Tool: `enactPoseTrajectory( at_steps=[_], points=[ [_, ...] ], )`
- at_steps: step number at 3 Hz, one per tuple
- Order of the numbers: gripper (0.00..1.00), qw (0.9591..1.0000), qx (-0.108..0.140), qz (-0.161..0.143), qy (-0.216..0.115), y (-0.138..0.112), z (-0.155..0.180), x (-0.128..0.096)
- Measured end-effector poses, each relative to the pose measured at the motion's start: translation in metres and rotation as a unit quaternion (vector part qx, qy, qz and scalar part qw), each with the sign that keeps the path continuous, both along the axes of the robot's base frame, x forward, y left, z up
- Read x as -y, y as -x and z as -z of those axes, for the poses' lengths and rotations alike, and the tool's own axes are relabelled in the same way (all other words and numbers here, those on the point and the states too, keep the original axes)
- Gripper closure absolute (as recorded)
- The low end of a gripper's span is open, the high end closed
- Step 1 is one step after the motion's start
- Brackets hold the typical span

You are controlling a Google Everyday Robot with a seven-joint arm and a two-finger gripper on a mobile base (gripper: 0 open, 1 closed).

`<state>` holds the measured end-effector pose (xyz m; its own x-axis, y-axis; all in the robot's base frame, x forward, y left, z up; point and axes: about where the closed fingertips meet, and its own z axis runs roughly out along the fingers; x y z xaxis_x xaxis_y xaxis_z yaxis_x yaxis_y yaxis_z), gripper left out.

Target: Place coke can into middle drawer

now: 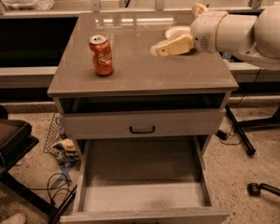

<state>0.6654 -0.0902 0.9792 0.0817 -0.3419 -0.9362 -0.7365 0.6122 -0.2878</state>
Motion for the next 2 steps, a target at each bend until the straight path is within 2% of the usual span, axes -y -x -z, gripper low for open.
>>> enactPoseTrajectory(
  at_steps=[2],
  points=[
    [0.00, 0.9999, 0.003, -0.010, 0.001, -0.0012, -0.0028, -0.0154]
  ],
)
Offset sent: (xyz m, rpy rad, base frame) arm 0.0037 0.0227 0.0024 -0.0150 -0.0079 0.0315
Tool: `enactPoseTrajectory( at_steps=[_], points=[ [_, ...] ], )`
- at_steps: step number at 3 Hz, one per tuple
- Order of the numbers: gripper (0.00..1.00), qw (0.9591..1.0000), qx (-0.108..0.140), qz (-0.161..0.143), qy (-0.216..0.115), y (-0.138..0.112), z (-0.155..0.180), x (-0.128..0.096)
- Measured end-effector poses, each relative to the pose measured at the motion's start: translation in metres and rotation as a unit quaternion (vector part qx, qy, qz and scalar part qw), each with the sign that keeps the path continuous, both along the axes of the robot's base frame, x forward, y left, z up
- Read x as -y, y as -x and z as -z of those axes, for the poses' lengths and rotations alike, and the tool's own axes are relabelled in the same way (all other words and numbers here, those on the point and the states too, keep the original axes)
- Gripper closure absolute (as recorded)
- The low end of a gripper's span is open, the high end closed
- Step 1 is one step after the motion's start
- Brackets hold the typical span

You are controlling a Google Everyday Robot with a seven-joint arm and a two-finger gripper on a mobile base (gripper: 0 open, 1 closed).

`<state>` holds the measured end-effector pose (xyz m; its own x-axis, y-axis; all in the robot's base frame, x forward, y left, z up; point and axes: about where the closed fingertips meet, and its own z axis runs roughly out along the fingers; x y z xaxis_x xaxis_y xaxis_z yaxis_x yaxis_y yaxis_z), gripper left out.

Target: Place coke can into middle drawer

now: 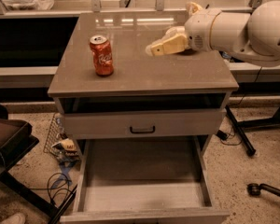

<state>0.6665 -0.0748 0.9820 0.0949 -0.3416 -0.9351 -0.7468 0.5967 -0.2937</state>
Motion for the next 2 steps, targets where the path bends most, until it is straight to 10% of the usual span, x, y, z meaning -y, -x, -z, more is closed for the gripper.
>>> enactPoseTrajectory(
  at_steps=[2],
  points=[
    [0.00, 0.9992, 0.001, -0.040, -0.008, -0.026, 0.027, -0.093]
  ],
)
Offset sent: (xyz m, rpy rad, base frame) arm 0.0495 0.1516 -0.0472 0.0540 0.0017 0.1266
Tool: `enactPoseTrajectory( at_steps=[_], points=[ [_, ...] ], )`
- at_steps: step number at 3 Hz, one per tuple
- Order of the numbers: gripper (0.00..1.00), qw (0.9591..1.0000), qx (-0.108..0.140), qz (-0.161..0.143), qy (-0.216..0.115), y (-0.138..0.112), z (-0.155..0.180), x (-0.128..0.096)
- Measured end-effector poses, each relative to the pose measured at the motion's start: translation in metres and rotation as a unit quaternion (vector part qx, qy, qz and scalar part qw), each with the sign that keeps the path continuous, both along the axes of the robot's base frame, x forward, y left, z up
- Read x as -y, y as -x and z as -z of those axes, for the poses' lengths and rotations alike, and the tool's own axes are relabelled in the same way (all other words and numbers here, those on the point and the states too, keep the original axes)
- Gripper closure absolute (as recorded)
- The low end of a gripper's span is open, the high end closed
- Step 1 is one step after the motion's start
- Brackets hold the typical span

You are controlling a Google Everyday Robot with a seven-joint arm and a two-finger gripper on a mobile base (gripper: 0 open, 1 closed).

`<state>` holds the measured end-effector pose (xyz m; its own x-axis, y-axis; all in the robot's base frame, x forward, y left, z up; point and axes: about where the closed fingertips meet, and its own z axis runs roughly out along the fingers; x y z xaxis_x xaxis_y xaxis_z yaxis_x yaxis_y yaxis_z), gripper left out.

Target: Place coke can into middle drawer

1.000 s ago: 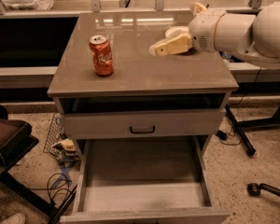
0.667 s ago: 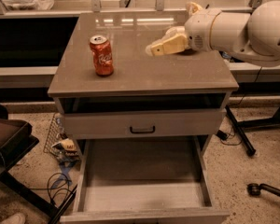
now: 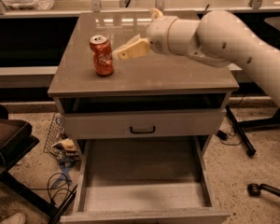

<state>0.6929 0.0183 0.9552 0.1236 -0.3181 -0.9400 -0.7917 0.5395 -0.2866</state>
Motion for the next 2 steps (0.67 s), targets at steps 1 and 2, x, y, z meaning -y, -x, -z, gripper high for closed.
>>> enactPoseTrajectory(
  at_steps=[1, 2],
  points=[
    [0.00, 0.9994, -0.011, -0.026, -0.021, -0.005, 0.014, -0.038],
    [0.00, 0.9964, -0.036, -0.050, -0.057, 0.003, 0.031, -0.066]
  ],
)
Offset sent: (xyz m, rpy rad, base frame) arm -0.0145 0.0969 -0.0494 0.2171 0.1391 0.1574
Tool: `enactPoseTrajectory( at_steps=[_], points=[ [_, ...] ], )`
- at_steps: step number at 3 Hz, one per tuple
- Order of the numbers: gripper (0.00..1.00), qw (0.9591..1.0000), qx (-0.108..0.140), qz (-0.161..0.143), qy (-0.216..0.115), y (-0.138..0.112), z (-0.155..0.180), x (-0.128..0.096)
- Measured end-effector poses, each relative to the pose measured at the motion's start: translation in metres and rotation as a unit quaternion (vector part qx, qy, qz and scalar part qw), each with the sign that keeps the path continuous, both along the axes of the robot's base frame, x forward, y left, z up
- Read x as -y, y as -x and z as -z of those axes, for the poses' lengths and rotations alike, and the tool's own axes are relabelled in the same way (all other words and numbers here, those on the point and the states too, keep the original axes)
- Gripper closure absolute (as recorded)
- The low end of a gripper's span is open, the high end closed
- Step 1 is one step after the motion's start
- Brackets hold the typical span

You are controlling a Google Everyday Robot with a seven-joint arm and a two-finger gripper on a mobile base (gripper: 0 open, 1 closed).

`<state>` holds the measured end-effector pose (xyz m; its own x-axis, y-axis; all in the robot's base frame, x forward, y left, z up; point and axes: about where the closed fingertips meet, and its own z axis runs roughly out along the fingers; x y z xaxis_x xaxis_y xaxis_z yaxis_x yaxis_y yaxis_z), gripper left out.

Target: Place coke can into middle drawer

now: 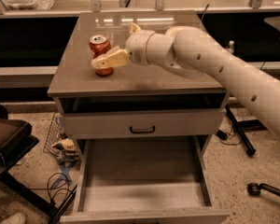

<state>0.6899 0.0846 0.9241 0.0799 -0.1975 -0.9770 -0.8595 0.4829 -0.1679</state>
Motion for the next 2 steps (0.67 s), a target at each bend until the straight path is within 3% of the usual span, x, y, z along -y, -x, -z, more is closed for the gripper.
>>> enactPoseTrajectory(
  at_steps=[1, 2],
  points=[
    [0.00, 0.9991, -0.020, -0.018, -0.033, 0.003, 0.014, -0.022],
    [0.18, 0.9973, -0.031, -0.031, -0.058, -0.008, 0.028, -0.039]
  ],
)
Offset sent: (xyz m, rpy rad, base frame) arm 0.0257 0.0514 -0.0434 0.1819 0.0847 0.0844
